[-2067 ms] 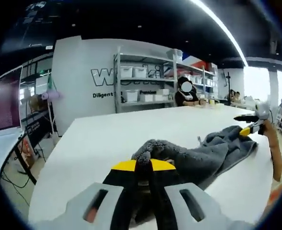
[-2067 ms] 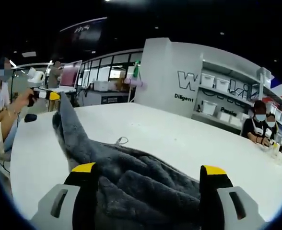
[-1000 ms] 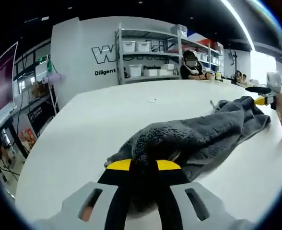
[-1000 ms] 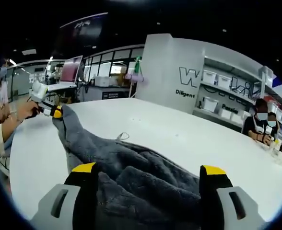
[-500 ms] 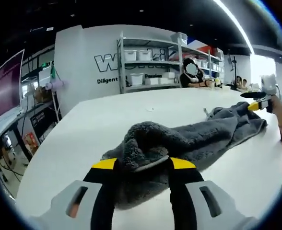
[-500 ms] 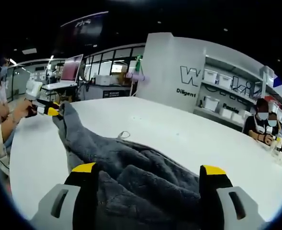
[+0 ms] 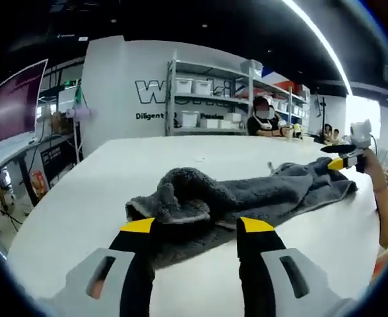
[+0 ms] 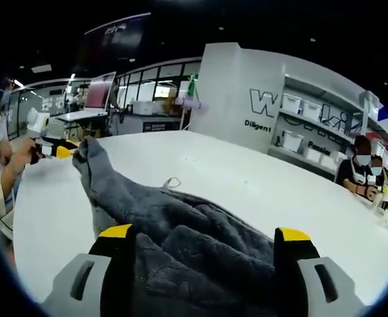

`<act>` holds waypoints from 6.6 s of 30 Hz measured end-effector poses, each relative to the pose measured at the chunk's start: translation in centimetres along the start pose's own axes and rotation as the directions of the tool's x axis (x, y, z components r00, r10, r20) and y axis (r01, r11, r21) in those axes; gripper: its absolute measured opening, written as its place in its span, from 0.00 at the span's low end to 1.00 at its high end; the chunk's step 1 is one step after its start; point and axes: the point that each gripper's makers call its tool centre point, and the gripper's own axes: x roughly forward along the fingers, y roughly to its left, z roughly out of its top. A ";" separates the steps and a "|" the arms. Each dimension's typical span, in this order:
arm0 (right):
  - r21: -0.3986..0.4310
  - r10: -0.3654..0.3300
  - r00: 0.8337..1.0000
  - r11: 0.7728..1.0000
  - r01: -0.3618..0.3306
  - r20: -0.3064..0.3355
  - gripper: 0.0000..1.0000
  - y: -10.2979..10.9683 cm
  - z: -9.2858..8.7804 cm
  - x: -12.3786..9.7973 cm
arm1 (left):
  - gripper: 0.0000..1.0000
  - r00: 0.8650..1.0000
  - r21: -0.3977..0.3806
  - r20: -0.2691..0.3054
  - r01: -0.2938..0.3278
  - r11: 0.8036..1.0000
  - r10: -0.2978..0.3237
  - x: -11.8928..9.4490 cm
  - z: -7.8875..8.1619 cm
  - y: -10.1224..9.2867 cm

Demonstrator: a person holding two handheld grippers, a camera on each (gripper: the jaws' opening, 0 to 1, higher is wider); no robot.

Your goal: Fold the towel on the table until its edges align and the towel forms a compact rectangular stack.

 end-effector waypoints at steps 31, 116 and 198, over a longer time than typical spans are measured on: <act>-0.050 0.055 0.998 0.997 -0.056 -0.036 0.85 1.9 -0.4 0.3 | 0.30 0.998 -0.026 -0.053 0.019 0.999 -0.021 6.3 -1.0 0.9; -0.135 0.558 0.827 0.816 -0.563 -0.074 0.46 14.7 -1.3 1.7 | 0.02 0.907 -0.159 0.365 0.282 0.946 -0.209 -7.4 9.6 -3.1; -0.174 0.656 0.753 0.737 -0.653 -0.047 0.04 12.9 -7.1 -9.7 | 0.02 0.970 -0.065 -0.015 0.242 0.968 -0.243 -13.5 -1.5 -2.1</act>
